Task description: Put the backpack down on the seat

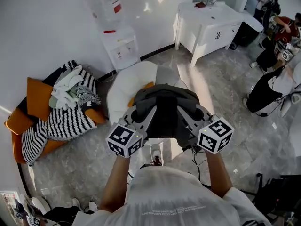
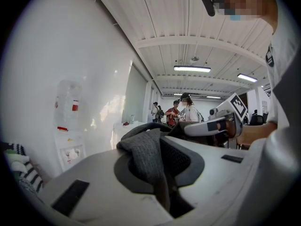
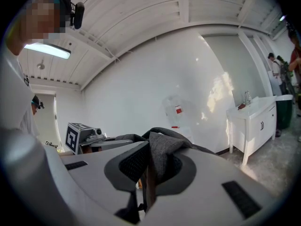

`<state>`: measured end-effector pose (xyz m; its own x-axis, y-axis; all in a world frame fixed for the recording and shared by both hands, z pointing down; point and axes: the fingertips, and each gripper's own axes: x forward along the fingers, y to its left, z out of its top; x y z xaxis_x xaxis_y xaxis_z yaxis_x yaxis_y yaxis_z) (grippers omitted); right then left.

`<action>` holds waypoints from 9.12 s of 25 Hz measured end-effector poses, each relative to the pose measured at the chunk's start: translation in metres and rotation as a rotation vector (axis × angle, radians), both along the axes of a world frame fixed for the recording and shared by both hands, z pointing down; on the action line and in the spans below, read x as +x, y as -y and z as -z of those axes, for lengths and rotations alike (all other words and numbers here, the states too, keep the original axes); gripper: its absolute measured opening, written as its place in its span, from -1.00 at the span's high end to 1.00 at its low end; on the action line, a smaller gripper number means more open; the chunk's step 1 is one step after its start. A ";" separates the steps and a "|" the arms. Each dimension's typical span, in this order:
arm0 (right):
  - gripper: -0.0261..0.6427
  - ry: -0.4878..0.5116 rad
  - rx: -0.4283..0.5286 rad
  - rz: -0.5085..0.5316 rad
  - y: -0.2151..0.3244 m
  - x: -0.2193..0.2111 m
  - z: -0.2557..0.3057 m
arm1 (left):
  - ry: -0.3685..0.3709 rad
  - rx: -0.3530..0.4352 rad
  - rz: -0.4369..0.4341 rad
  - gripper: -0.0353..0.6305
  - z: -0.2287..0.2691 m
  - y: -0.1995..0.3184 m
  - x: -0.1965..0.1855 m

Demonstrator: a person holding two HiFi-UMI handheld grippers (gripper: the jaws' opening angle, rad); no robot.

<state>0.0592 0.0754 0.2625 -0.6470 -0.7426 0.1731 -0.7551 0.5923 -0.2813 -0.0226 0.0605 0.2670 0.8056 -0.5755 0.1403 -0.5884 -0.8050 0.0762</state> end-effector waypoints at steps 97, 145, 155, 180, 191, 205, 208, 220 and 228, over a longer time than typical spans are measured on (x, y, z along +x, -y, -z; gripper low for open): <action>0.82 -0.038 -0.354 0.308 0.344 0.023 -0.255 | -0.008 -0.356 0.188 0.74 -0.243 0.324 0.018; 0.81 -0.033 -0.551 0.353 0.398 0.028 -0.435 | -0.029 -0.644 0.290 0.72 -0.427 0.371 0.024; 0.81 -0.054 -0.549 0.378 0.420 0.014 -0.458 | -0.063 -0.626 0.358 0.72 -0.443 0.405 0.015; 0.81 -0.108 -0.597 0.287 0.480 -0.001 -0.507 | -0.020 -0.599 0.404 0.69 -0.491 0.464 0.005; 0.67 -0.138 -0.618 0.224 0.500 -0.003 -0.521 | 0.008 -0.644 0.493 0.48 -0.512 0.481 -0.007; 0.39 -0.229 -0.596 0.057 0.505 0.041 -0.521 | 0.101 -0.696 0.585 -0.36 -0.526 0.468 -0.022; 0.39 -0.251 -0.584 0.035 0.503 0.048 -0.513 | 0.122 -0.683 0.581 -0.36 -0.522 0.463 -0.023; 0.40 -0.267 -0.569 0.014 0.488 0.054 -0.479 | 0.094 -0.641 0.587 -0.36 -0.486 0.447 -0.033; 0.40 -0.318 -0.507 0.033 0.477 0.050 -0.444 | 0.104 -0.563 0.500 -0.28 -0.449 0.430 -0.022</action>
<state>0.1094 -0.4019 0.7064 -0.5267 -0.4969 0.6897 -0.8320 0.4677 -0.2984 -0.0442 -0.3694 0.7161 0.4344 -0.6876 0.5819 -0.8995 -0.2967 0.3208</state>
